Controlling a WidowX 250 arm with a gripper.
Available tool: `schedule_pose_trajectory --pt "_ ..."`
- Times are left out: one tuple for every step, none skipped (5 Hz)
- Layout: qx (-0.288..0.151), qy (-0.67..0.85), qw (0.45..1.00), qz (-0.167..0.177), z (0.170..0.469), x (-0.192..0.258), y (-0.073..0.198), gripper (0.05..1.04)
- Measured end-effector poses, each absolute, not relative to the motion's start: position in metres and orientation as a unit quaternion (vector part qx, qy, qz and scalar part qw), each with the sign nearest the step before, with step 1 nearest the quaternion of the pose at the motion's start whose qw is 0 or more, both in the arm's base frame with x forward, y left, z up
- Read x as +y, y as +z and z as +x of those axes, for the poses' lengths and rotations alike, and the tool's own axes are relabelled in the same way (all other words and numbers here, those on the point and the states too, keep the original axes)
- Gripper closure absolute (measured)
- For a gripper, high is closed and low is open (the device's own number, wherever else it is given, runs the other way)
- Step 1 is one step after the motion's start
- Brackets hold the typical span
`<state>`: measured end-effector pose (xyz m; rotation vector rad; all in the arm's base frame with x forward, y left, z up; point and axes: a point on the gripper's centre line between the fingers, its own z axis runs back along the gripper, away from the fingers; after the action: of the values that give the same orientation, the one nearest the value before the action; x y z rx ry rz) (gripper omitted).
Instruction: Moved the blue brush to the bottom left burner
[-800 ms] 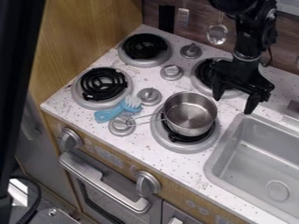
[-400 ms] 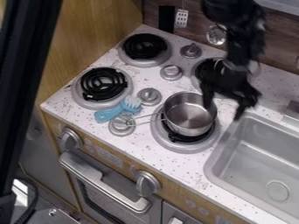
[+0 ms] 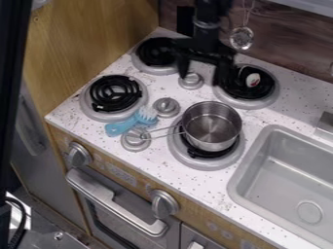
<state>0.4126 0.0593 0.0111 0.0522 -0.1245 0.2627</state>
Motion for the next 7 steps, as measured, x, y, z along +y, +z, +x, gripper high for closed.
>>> schedule_pose_trajectory --pt "-0.053 0.142 0.988 0.039 0.419 0.108 -0.002 0.085" --pt "-0.028 0.14 0.989 0.034 0.417 0.14 -0.024 0.085" --pt "-0.004 0.158 0.987 0.024 0.405 0.156 -0.05 0.085" --pt "0.015 0.156 0.988 0.017 0.394 0.163 -0.054 0.085" --pt "0.024 0.15 0.988 0.011 0.378 0.152 -0.064 0.084" --pt "0.009 0.154 0.988 0.006 0.377 0.148 -0.05 0.084" --pt "0.028 0.153 0.988 -0.006 0.363 0.14 -0.055 0.084"
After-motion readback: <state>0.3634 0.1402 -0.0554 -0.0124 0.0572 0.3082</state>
